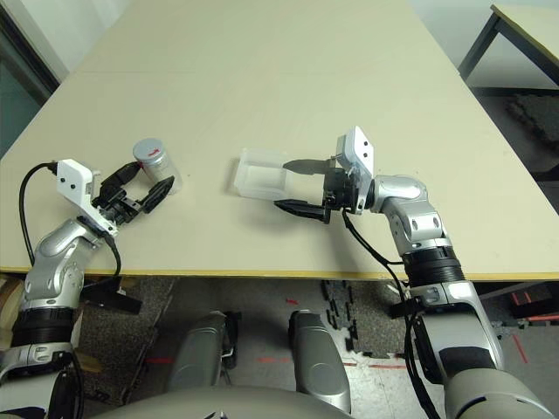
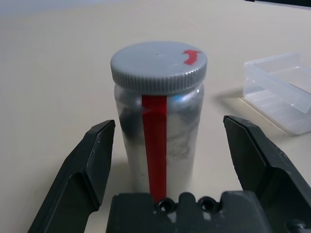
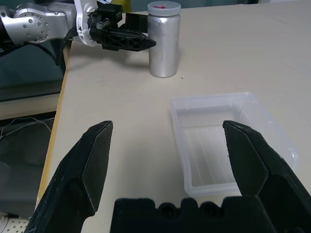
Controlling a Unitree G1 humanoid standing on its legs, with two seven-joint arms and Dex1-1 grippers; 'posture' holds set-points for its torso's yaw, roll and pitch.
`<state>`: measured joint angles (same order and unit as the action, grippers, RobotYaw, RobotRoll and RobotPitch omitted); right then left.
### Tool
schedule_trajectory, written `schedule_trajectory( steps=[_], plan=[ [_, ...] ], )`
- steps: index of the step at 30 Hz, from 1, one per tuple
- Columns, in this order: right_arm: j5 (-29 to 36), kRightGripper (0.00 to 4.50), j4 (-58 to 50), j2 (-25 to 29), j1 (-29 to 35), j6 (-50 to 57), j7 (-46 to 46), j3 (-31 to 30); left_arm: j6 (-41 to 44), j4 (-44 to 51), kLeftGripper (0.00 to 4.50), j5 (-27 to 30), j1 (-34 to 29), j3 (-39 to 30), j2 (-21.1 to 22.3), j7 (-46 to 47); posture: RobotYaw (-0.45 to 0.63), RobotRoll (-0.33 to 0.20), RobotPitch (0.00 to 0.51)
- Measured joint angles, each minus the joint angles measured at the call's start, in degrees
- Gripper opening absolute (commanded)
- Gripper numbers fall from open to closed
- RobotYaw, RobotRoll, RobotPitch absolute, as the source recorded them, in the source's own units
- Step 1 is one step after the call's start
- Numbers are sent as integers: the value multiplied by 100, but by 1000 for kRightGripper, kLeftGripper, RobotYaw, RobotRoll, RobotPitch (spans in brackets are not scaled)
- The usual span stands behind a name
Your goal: Pour the medicine from the bottle into the box.
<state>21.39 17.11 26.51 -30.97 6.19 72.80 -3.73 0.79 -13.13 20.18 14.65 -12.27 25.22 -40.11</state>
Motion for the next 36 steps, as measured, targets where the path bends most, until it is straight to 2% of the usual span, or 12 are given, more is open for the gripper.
schedule_trajectory(
  steps=[14, 23, 36],
  plan=[
    [-7, 4500, -122, 22, 37, -1, -102, 1, -404, -955, 4483, -128, 590, 50, -21, -3, -46, 0, 124],
    [-8, 4500, -247, 27, 98, 5, -205, 0, -641, -1735, 4483, -216, 1184, 85, -41, -32, -62, 0, 119],
    [-7, 4500, -363, 60, 151, 76, -289, 0, -806, -2176, 4483, -243, 1404, 170, -184, -103, -72, 0, 115]
  ],
)
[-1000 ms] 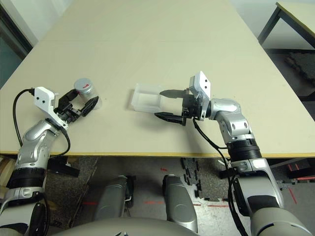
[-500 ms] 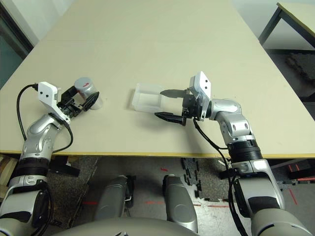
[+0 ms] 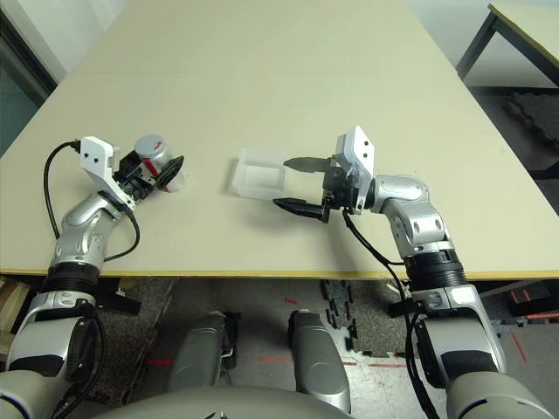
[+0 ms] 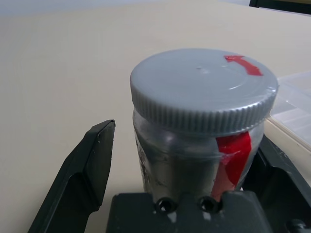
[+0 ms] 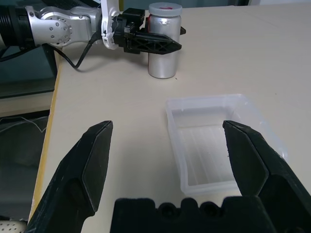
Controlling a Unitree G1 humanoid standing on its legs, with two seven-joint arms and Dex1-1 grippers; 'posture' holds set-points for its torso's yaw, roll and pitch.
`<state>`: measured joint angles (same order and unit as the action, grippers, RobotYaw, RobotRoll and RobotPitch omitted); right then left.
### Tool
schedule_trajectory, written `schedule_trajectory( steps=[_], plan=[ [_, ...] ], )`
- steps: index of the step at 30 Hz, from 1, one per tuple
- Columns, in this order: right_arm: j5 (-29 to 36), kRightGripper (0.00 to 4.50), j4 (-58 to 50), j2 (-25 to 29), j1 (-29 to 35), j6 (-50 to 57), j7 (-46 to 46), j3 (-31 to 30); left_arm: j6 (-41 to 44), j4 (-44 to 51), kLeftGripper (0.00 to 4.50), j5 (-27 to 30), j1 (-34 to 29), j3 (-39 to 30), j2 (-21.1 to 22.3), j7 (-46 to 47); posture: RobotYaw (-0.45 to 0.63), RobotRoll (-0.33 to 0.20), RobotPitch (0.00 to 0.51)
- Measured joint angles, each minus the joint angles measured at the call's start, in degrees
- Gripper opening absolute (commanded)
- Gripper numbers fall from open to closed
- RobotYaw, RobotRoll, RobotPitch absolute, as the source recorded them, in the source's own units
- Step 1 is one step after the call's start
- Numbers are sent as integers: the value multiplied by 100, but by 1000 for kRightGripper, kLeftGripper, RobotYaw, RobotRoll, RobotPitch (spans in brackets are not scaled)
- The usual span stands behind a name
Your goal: Pour the medicine from the bottle into the box.
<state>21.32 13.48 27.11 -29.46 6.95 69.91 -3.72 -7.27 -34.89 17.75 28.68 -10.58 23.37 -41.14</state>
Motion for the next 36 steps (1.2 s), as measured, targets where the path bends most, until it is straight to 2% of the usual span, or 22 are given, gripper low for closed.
schedule_trajectory(
  steps=[12, 26, 36],
  plan=[
    [-2, 4500, 8, -4, 1, -23, 0, 0, 0, 139, 4483, 1, -46, -37, -325, 601, -67, 0, 117],
    [-13, 4500, 130, -84, 1, -148, 2, -4, 319, 1202, 4483, -18, -711, 24, -715, 1312, -62, 0, 126],
    [-14, 4500, 197, -114, 1, -200, 4, -12, 421, 1461, 4483, -136, -791, 38, -917, 1829, -59, 0, 127]
  ],
)
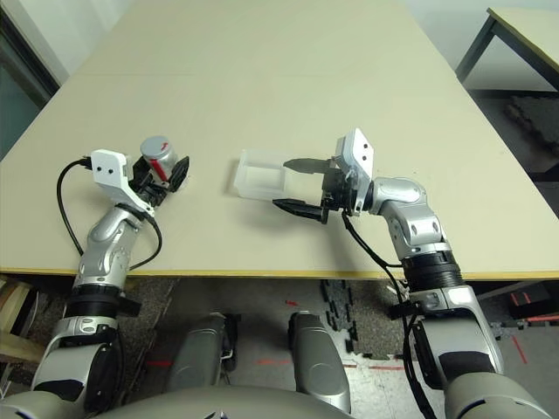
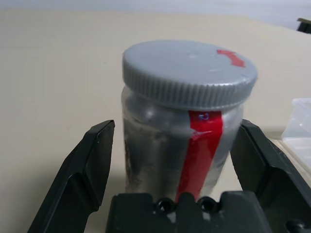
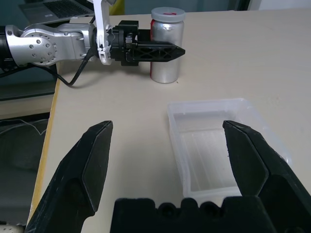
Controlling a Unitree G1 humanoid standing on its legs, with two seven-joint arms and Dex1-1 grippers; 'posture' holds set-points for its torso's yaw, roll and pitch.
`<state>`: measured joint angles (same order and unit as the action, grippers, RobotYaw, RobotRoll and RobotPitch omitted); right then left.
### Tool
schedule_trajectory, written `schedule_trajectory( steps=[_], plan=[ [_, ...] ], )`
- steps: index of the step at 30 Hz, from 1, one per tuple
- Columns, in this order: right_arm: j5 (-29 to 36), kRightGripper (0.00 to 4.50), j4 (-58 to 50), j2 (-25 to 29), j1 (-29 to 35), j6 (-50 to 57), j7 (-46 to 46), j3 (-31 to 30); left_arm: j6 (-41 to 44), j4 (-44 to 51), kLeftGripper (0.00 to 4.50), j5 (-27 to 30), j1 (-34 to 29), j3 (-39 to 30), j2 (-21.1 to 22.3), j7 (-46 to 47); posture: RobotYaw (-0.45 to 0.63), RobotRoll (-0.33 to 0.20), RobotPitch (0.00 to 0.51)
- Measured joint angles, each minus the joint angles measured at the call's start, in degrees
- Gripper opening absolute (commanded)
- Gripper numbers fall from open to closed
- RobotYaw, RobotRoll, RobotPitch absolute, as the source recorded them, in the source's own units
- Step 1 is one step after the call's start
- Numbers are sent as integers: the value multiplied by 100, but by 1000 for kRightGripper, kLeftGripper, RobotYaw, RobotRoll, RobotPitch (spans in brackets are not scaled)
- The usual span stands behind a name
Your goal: Pour the medicine from the bottle into the box.
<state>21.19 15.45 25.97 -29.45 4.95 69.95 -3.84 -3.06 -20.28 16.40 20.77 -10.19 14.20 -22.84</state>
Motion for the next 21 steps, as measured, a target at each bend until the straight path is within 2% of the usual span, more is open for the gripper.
schedule_trajectory(
  steps=[7, 15, 18, 21],
  plan=[
    [-1, 4500, 15, -8, 0, -2, 0, -9, 1, -129, 4483, -88, 171, 1, 6, 35, -67, 0, 126],
    [-12, 4500, 13, -11, 21, -1, -7, -30, -85, -708, 4483, -201, 649, 45, -4, 15, -83, 0, 127],
    [-12, 4500, -5, -10, 64, 4, -22, -30, -101, -869, 3879, -216, 772, 53, -26, 13, -85, 0, 127],
    [-12, 4500, -61, -5, 82, 11, -40, -30, -125, -965, 2826, -226, 809, 45, -24, 17, -86, 0, 127]
  ],
)
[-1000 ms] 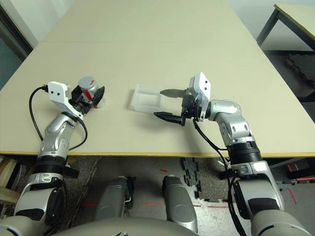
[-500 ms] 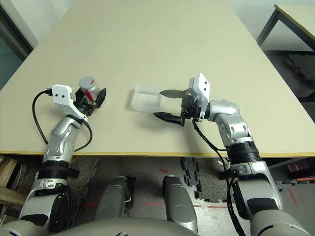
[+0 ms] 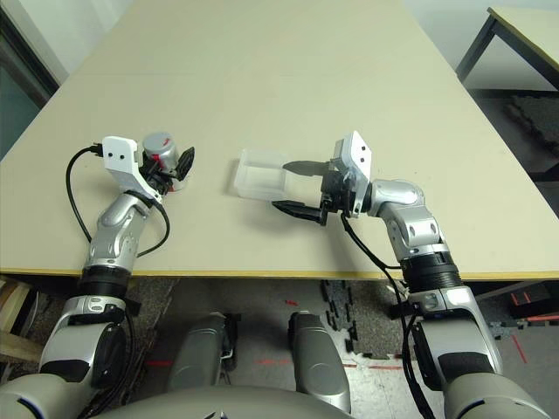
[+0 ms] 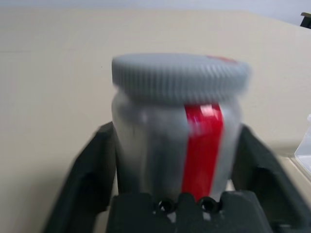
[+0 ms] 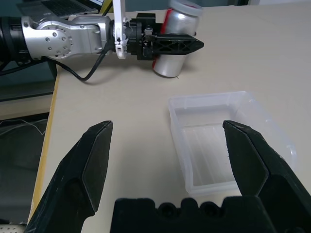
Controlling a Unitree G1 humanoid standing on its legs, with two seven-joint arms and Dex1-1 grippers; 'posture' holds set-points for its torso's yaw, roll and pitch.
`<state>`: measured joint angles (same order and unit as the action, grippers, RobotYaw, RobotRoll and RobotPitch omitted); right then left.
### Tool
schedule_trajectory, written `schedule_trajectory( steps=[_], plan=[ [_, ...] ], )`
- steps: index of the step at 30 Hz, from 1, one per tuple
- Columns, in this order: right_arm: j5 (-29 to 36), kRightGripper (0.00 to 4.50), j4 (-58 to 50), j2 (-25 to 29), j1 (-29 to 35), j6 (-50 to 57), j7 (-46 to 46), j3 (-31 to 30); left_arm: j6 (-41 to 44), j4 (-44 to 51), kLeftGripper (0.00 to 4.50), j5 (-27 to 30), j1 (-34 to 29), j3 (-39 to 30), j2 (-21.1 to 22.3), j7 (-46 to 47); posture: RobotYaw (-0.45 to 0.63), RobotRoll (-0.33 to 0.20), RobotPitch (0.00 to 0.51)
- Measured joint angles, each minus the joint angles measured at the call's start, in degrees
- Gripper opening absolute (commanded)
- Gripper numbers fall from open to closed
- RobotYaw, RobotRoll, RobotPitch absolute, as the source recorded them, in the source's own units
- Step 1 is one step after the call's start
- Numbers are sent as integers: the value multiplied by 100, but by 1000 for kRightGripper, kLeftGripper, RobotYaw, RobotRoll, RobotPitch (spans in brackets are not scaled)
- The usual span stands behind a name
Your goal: Pour the medicine from the bottle into the box.
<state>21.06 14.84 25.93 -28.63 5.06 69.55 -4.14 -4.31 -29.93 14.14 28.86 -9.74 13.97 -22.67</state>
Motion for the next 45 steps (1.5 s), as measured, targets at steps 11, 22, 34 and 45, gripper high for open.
schedule_trajectory(
  steps=[11, 22, 34, 45],
  plan=[
    [2, 4500, -105, -2, 3, 64, -75, 0, -24, 38, 2798, 0, -39, 7, 14, -115, -77, 0, 125],
    [176, 4500, -121, -74, -115, 484, -115, 39, 1826, 1560, 2798, 1210, -291, 48, 530, -1794, -85, 0, 119],
    [736, 4500, -206, -107, -883, 1744, -174, 223, 2104, 1740, 2798, 1513, -152, 210, 509, -2748, -102, 0, 94],
    [706, 4500, 156, -355, -1776, 2418, -222, 42, 1168, 1295, 2798, 1149, -47, 642, 222, -3052, -105, 0, 79]
  ],
)
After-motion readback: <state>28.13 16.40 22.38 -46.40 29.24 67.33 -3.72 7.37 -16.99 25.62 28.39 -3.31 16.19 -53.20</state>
